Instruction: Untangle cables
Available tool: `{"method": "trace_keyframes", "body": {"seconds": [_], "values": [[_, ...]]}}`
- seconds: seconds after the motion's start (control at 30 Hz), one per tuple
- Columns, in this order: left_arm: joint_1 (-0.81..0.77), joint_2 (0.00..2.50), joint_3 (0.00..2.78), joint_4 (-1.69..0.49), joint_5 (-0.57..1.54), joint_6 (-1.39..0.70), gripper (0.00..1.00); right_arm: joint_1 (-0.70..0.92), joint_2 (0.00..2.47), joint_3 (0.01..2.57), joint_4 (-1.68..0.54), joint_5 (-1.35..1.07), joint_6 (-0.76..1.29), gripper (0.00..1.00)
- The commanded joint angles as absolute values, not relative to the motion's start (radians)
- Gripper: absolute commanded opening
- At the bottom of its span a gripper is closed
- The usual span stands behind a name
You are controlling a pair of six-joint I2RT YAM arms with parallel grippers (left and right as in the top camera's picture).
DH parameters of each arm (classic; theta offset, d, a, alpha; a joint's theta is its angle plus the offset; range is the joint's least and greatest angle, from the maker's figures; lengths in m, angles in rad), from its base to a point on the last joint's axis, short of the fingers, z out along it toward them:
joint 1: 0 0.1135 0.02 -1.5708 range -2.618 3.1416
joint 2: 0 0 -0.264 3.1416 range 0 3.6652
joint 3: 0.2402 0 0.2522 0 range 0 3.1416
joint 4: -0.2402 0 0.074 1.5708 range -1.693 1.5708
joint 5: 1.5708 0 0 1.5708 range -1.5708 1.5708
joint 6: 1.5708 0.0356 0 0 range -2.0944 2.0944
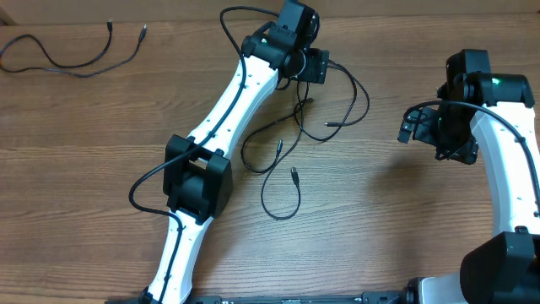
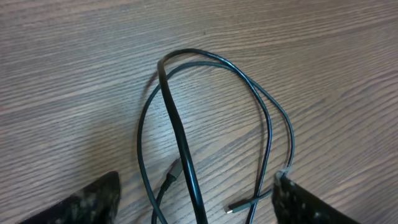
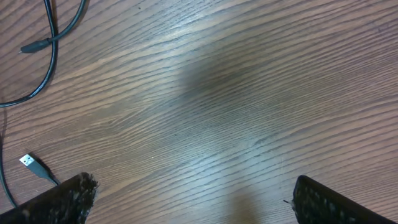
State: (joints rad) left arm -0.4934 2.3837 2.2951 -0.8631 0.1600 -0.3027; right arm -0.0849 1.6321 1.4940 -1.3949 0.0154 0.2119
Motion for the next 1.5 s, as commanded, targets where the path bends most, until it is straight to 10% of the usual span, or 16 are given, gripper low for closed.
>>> {"method": "trace_keyframes", "body": {"seconds": [0.0,0.13,0.67,1.23,1.47], "values": [[-0.507,2.435,2.291,-0.858,0.157,-0.319,0.52,-0.088,1.633,1.491,-1.39,0.025,0.208,1.0],[-0.493,2.419,2.312,-0.85,0.159,-0.354,0.04,-0.088,1.633,1.491,-1.39,0.025,0.208,1.0],[-0.485,1.834,2.431,-0.599,0.386,-0.416,0.04,-0.088,1.633,1.491,-1.39,0.025,0.208,1.0],[-0.445,1.838,2.452,-0.637,0.442,-0.396,0.04,-0.088,1.633,1.491,-1.39,0.025,0.208,1.0],[-0.511,1.934,2.447,-1.119,-0.095,0.068,0.04,-0.088,1.633,1.491,-1.39,0.025,0.208,1.0]]}}
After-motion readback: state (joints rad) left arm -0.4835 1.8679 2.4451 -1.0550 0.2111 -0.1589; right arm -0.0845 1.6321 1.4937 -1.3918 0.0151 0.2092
